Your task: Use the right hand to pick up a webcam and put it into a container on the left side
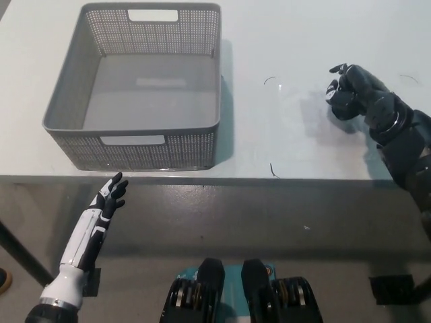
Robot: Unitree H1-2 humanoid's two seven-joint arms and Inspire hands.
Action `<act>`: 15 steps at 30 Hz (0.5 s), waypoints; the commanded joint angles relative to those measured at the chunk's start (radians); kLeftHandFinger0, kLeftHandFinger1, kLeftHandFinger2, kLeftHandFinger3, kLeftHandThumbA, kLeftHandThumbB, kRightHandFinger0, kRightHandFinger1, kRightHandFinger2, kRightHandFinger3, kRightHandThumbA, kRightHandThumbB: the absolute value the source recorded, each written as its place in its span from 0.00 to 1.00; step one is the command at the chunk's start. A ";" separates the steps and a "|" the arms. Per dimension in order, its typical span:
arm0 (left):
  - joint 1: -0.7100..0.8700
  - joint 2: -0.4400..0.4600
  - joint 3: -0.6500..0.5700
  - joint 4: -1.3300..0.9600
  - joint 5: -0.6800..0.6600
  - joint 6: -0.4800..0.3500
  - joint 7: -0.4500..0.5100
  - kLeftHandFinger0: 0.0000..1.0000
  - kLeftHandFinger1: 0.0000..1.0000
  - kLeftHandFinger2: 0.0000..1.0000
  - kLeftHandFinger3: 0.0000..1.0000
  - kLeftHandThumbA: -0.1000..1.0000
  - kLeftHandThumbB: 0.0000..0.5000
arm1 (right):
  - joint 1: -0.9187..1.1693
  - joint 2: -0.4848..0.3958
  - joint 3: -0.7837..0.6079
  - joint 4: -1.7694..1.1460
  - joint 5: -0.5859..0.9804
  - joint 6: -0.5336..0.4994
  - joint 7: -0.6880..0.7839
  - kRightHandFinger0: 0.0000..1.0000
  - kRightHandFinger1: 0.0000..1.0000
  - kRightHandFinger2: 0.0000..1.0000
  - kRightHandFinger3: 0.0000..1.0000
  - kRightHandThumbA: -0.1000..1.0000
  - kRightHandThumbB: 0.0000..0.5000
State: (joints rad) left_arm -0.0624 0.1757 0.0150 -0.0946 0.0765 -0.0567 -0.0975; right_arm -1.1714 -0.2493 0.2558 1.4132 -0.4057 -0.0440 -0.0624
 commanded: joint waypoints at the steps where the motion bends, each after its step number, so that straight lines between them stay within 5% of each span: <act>1: -0.018 0.022 0.014 -0.012 -0.012 -0.003 -0.002 1.00 1.00 1.00 1.00 1.00 0.00 | -0.111 -0.025 -0.047 -0.029 0.061 -0.069 -0.072 0.00 0.47 0.85 0.81 0.00 0.33; 6: -0.017 0.025 0.018 -0.008 -0.021 -0.006 -0.005 1.00 1.00 1.00 1.00 1.00 0.00 | -0.167 -0.032 -0.116 -0.058 0.101 -0.120 -0.107 0.00 0.36 0.77 0.78 0.00 0.29; 7: -0.017 0.025 0.018 -0.008 -0.020 -0.007 -0.005 1.00 1.00 1.00 1.00 1.00 0.00 | -0.175 -0.032 -0.121 -0.061 0.101 -0.115 -0.113 0.00 0.34 0.71 0.75 0.00 0.18; 8: -0.014 0.027 0.019 -0.013 -0.020 -0.001 -0.004 1.00 1.00 1.00 1.00 1.00 0.00 | -0.187 -0.032 -0.132 -0.071 0.108 -0.127 -0.110 0.02 0.40 0.75 0.80 0.00 0.28; 12: -0.010 0.032 0.018 -0.017 -0.021 -0.002 -0.006 1.00 1.00 1.00 1.00 1.00 0.00 | -0.232 -0.030 -0.152 -0.106 0.115 -0.115 -0.118 0.01 0.41 0.77 0.84 0.00 0.28; 15: -0.006 0.033 0.016 -0.021 -0.018 0.000 -0.006 1.00 1.00 1.00 1.00 1.00 0.00 | -0.252 -0.024 -0.162 -0.142 0.121 -0.108 -0.111 0.00 0.39 0.76 0.76 0.00 0.28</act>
State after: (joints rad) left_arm -0.0623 0.1908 0.0199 -0.0939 0.0723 -0.0567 -0.0976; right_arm -1.3148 -0.2541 0.1185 1.3402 -0.3249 -0.1063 -0.1286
